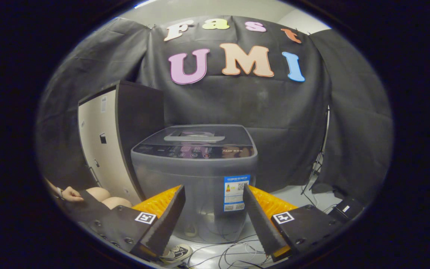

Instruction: Put the clothes into the washing machine and then close the washing machine lid.

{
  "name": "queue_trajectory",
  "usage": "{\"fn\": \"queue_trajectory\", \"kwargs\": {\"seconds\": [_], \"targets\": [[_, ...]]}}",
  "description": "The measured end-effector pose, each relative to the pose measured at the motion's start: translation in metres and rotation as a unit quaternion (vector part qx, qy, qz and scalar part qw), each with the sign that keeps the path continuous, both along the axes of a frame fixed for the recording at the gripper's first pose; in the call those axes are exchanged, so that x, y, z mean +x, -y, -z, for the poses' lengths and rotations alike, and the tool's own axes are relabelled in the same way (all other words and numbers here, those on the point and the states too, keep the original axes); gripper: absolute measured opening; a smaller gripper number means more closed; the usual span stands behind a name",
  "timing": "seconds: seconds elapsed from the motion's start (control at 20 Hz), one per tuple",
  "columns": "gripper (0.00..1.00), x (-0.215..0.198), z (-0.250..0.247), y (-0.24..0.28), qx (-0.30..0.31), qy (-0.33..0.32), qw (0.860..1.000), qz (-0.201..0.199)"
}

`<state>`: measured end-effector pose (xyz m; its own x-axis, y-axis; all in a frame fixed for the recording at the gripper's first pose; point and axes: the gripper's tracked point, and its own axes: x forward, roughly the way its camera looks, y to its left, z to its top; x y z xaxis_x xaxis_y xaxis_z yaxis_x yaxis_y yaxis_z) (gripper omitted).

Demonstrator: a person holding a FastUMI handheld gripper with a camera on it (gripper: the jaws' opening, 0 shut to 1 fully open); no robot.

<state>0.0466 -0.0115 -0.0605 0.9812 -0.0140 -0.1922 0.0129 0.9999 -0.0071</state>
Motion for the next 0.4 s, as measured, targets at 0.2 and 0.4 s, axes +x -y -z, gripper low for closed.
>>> {"fn": "queue_trajectory", "kwargs": {"seconds": [0.2, 0.4], "targets": [[0.97, -0.0002, 0.0006, 0.0007, 0.0, -0.001, 1.0, 0.0], [0.97, -0.0013, 0.0013, 0.0008, 0.0, -0.002, 1.0, 0.0]]}}
